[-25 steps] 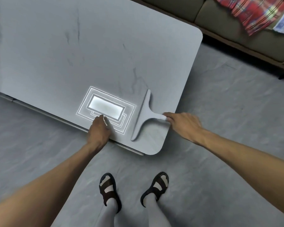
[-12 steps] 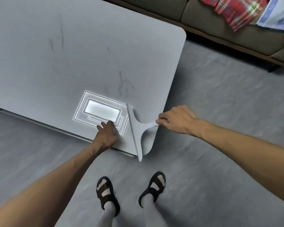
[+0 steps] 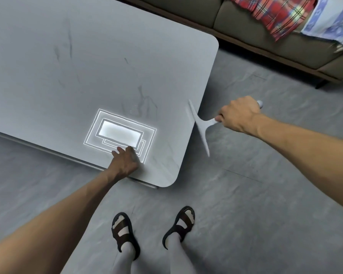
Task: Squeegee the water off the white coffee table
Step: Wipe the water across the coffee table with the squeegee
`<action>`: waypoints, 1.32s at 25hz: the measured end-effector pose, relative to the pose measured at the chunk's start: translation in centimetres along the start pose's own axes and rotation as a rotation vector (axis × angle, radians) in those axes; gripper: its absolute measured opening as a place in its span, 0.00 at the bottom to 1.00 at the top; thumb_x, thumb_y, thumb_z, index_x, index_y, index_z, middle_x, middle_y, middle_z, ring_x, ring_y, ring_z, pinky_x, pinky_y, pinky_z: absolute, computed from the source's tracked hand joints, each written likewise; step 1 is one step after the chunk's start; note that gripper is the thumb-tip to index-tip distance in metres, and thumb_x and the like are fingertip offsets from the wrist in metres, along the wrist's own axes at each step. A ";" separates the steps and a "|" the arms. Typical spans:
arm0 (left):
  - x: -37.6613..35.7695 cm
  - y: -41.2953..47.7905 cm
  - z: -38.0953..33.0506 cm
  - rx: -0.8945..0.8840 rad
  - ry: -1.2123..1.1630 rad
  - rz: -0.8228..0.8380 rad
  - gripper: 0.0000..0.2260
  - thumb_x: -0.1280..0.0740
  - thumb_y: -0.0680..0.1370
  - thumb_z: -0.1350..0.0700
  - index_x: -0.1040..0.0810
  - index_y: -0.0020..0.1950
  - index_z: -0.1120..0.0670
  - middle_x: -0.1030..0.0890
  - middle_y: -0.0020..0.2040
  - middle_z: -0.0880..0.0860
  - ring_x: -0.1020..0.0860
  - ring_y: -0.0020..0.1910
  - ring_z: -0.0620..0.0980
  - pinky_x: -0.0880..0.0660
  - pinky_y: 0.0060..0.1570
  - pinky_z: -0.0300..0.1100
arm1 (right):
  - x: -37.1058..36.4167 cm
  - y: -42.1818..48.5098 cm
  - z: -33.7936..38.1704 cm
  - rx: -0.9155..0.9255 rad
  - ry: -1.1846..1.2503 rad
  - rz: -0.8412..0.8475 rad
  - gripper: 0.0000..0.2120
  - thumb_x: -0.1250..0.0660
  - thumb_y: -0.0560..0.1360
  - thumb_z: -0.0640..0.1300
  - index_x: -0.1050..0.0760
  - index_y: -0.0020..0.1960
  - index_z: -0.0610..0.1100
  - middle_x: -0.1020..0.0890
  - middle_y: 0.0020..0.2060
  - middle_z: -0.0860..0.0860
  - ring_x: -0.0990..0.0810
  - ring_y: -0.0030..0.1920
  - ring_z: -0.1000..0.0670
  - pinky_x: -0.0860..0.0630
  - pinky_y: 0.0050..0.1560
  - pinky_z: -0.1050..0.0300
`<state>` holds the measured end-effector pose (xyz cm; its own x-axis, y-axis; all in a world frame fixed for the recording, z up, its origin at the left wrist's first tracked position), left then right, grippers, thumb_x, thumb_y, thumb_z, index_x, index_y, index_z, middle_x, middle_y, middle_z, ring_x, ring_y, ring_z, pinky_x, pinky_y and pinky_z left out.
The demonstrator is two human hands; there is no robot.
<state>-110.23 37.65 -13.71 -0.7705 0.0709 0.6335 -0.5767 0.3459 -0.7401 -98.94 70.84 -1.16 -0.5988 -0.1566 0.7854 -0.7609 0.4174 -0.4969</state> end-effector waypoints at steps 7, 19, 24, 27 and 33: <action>8.3 -5.4 3.3 -0.048 -0.179 0.082 0.23 0.37 0.78 0.56 0.32 0.73 0.56 0.26 0.70 0.58 0.27 0.67 0.57 0.30 0.62 0.44 | 6.7 -2.3 6.2 -0.023 0.314 -0.027 0.16 0.47 0.80 0.54 0.23 0.46 0.51 0.20 0.40 0.48 0.23 0.39 0.43 0.29 0.39 0.54; 11.7 -7.7 11.4 0.045 -0.291 -0.048 0.31 0.35 0.76 0.56 0.40 0.77 0.57 0.26 0.68 0.63 0.27 0.66 0.61 0.29 0.60 0.45 | 12.3 2.3 21.8 0.270 0.336 0.043 0.18 0.49 0.79 0.61 0.23 0.48 0.55 0.21 0.40 0.50 0.24 0.41 0.44 0.30 0.40 0.53; 6.9 -2.7 8.7 0.063 -0.290 -0.036 0.27 0.34 0.73 0.58 0.37 0.71 0.60 0.29 0.66 0.62 0.29 0.65 0.62 0.30 0.57 0.48 | 9.7 8.9 21.8 0.316 0.370 0.047 0.18 0.47 0.79 0.60 0.22 0.50 0.54 0.19 0.44 0.48 0.24 0.45 0.43 0.32 0.43 0.52; 4.2 -0.5 5.3 0.088 -0.238 -0.029 0.22 0.36 0.73 0.59 0.35 0.66 0.60 0.31 0.62 0.62 0.31 0.63 0.63 0.29 0.57 0.51 | 7.3 10.3 18.3 0.317 0.421 0.036 0.16 0.47 0.78 0.58 0.22 0.47 0.56 0.20 0.40 0.51 0.24 0.44 0.44 0.33 0.41 0.52; 1.1 0.1 -2.2 0.086 -0.095 -0.061 0.20 0.44 0.77 0.63 0.39 0.69 0.63 0.36 0.67 0.68 0.34 0.64 0.66 0.31 0.63 0.58 | -1.2 7.1 4.8 0.095 0.500 0.007 0.19 0.50 0.80 0.57 0.24 0.43 0.52 0.19 0.40 0.48 0.22 0.43 0.42 0.32 0.40 0.52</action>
<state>-110.57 39.81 -12.61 -0.7531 -0.0380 0.6568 -0.6414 0.2647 -0.7201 -104.84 69.68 -7.38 -0.4292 0.3031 0.8508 -0.7905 0.3296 -0.5162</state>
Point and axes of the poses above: each hand's wrist, its own y-axis towards the middle knuckle, its own x-axis out of the back of the hand, z = x × y, the point moved 3 cm from there along y, towards the middle knuckle
